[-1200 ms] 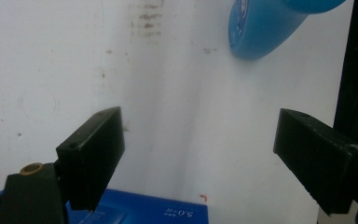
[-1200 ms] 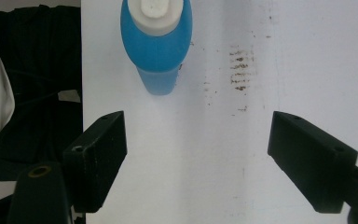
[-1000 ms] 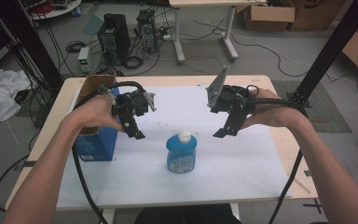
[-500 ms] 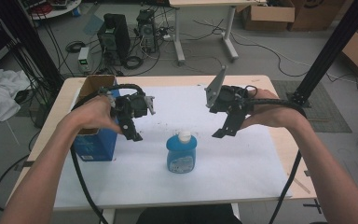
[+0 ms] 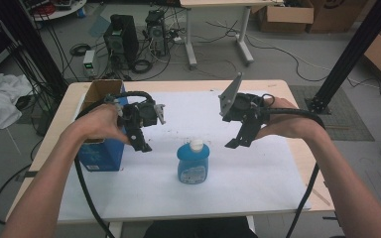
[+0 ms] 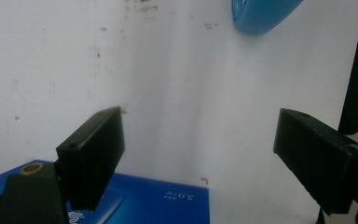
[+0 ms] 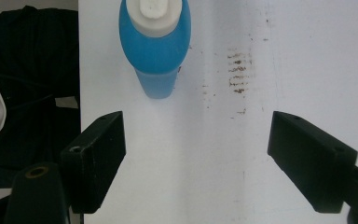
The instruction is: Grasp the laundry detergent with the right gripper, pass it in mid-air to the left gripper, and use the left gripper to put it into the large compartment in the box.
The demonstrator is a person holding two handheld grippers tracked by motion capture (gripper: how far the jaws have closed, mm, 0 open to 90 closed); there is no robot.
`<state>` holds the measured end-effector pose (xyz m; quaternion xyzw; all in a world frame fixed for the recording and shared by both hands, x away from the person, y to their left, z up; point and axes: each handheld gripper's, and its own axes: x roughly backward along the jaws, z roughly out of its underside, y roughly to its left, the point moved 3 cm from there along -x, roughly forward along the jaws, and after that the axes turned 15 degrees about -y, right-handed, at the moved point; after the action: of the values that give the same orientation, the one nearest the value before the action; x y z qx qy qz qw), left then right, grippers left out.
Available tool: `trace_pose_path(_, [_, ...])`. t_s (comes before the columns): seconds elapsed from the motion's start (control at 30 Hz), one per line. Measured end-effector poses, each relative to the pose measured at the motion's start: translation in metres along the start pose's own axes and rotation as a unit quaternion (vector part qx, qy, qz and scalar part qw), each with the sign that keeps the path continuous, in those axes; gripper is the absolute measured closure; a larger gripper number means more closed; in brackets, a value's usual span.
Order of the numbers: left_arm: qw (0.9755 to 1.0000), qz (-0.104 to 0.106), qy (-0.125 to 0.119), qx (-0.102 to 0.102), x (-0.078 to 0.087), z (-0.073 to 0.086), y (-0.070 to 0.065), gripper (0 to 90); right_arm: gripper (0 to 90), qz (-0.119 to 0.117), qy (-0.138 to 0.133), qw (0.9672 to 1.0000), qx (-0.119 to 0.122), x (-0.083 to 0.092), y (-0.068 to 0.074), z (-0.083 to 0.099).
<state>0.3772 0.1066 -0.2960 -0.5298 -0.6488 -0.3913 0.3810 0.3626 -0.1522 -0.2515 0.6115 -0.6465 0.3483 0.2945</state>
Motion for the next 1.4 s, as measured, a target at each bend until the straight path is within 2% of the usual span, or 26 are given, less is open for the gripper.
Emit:
trace_pose_path(0.17, [1.0, 0.004, -0.007, -0.005, -0.003, -0.002, 0.002, 17.0, 18.5, 0.0, -0.023, 0.9996, -0.015, -0.006, -0.001, 0.008])
trace_pose_path(0.37, [1.0, 0.007, -0.005, 0.0, -0.005, -0.002, 0.003, 16.9, 18.3, -0.009, -0.051, 0.9985, -0.02, -0.02, 0.004, 0.018])
trace_pose_path(0.5, [1.0, 0.008, -0.004, 0.002, -0.007, -0.001, 0.001, 17.0, 18.3, -0.015, -0.073, 0.9968, -0.03, -0.033, 0.008, 0.028])
trace_pose_path(0.53, [1.0, 0.008, -0.004, 0.002, -0.007, -0.001, 0.0, 17.0, 18.3, -0.02, -0.086, 0.9954, -0.037, -0.039, 0.01, 0.031])
trace_pose_path(0.73, [0.9999, 0.005, -0.011, 0.007, -0.005, 0.001, -0.002, 17.0, 18.3, -0.02, -0.106, 0.9932, -0.043, -0.051, 0.016, 0.036])
trace_pose_path(0.8, [0.9999, 0.005, -0.013, 0.008, -0.004, 0.002, -0.004, 17.0, 18.3, -0.017, -0.127, 0.9907, -0.047, -0.059, 0.019, 0.04])
trace_pose_path(0.87, [0.9999, 0.004, -0.014, 0.008, -0.005, 0.002, -0.005, 17.0, 18.3, -0.015, -0.136, 0.9894, -0.048, -0.061, 0.019, 0.041])
trace_pose_path(0.93, [0.9999, 0.004, -0.013, 0.007, -0.004, 0.002, -0.005, 17.0, 18.2, -0.018, -0.162, 0.9849, -0.057, -0.069, 0.021, 0.044])
trace_pose_path(0.97, [0.9999, 0.005, -0.014, 0.008, -0.004, 0.002, -0.006, 17.0, 18.3, -0.017, -0.167, 0.9841, -0.058, -0.072, 0.021, 0.045])
trace_pose_path(1.2, [0.9998, 0.005, -0.016, 0.006, -0.003, 0.001, -0.007, 17.0, 18.2, -0.01, -0.188, 0.9802, -0.061, -0.087, 0.026, 0.051])
trace_pose_path(1.4, [0.9998, 0.006, -0.016, 0.008, -0.005, 0.002, -0.007, 17.1, 17.8, -0.001, -0.211, 0.9753, -0.066, -0.101, 0.028, 0.057])
